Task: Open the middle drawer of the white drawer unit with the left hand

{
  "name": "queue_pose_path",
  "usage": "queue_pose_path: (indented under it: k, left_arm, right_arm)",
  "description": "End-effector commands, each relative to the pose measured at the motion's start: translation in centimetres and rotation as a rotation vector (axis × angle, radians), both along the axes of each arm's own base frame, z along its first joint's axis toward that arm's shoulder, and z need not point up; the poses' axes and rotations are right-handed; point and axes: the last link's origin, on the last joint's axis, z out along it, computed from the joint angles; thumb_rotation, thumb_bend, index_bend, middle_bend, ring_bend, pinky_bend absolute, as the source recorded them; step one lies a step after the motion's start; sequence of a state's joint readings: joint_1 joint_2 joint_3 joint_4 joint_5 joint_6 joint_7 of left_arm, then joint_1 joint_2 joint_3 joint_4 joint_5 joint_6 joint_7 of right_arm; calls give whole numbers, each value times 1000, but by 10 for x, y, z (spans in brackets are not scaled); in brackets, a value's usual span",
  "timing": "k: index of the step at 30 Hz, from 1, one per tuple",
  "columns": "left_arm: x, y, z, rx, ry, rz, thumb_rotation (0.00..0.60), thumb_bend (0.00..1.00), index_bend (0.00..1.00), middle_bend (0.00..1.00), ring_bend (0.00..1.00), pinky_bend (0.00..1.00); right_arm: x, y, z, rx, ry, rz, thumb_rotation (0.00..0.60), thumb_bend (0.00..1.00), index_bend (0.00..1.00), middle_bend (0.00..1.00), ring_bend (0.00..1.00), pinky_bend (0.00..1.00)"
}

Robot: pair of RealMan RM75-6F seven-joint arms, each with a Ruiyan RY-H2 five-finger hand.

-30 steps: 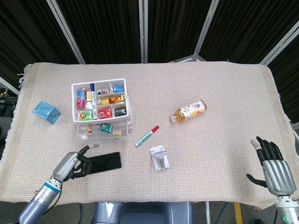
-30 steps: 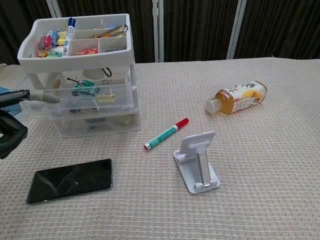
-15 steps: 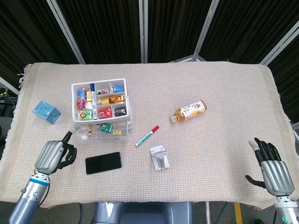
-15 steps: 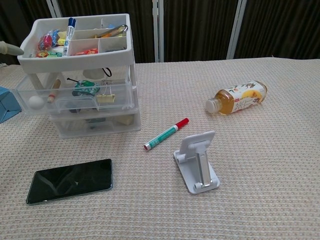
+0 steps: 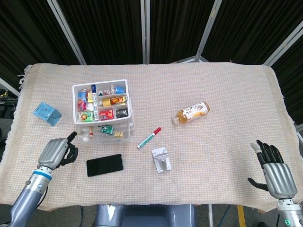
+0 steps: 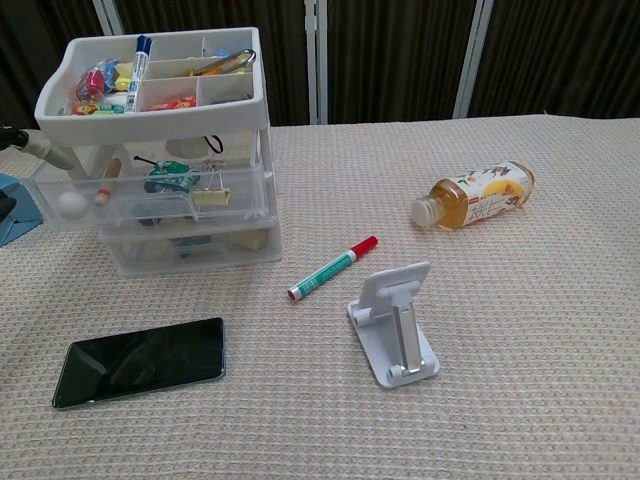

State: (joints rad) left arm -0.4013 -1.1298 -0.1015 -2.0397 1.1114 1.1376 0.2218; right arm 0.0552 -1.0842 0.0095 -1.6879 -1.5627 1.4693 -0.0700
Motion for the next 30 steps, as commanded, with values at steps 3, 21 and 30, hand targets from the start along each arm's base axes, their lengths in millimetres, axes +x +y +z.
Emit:
queue_pose_path:
  k: [3, 21, 30]
  left_arm:
    - [3, 1, -1, 1, -6, -7, 600, 644, 198, 851, 876, 656]
    - [10, -10, 3, -18, -24, -39, 600, 647, 556, 851, 876, 656]
    - [8, -13, 3, -39, -25, -42, 600, 647, 563, 851, 876, 656]
  right_arm:
    - [0, 0, 0, 1, 0, -1, 600, 0, 0, 0, 0, 0]
    - [0, 0, -1, 4, 2, -1, 600, 0, 0, 0, 0, 0]
    - [0, 1, -1, 4, 1, 0, 600, 0, 0, 0, 0, 0]
